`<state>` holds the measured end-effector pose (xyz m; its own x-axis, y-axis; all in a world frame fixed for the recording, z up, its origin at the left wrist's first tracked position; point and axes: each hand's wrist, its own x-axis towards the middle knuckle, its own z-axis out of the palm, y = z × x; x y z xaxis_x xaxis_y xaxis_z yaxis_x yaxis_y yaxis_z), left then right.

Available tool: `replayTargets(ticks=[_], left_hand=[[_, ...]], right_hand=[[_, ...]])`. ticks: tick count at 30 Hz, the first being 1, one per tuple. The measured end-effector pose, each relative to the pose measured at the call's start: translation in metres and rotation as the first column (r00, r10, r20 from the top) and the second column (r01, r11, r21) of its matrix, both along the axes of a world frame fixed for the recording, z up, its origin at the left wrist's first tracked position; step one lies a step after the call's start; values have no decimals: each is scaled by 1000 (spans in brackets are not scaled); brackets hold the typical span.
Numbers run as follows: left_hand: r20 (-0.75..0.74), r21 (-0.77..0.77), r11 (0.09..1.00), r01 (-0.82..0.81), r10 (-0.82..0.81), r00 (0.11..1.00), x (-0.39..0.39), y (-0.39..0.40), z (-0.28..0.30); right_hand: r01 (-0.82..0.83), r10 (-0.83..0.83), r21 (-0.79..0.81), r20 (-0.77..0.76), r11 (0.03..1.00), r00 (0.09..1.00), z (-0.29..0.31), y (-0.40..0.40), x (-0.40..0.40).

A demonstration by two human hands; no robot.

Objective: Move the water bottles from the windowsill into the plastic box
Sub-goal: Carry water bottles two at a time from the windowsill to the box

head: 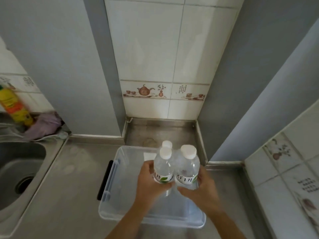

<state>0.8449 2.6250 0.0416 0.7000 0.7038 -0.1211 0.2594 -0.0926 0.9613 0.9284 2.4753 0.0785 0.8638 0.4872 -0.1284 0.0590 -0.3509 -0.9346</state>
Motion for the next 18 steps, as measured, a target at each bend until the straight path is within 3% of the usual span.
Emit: replayTargets(ticks=[7,11,15,18], left_hand=[[-2,110,993,30,-30,1000,6,-3,-25],[-6,109,990,84,-84,996,9,-2,-31],[-9,71,991,112,-112,994,9,-1,-36],[-28,62,988,138,-136,990,8,1,-39]], right_hand=[[50,-7,-242,176,969,984,-14,-1,-5],[58,40,-273,341,960,939,-17,4,-4],[141,-18,-206,504,968,863,-31,4,-5],[174,28,-307,557,936,830,-38,4,-4]])
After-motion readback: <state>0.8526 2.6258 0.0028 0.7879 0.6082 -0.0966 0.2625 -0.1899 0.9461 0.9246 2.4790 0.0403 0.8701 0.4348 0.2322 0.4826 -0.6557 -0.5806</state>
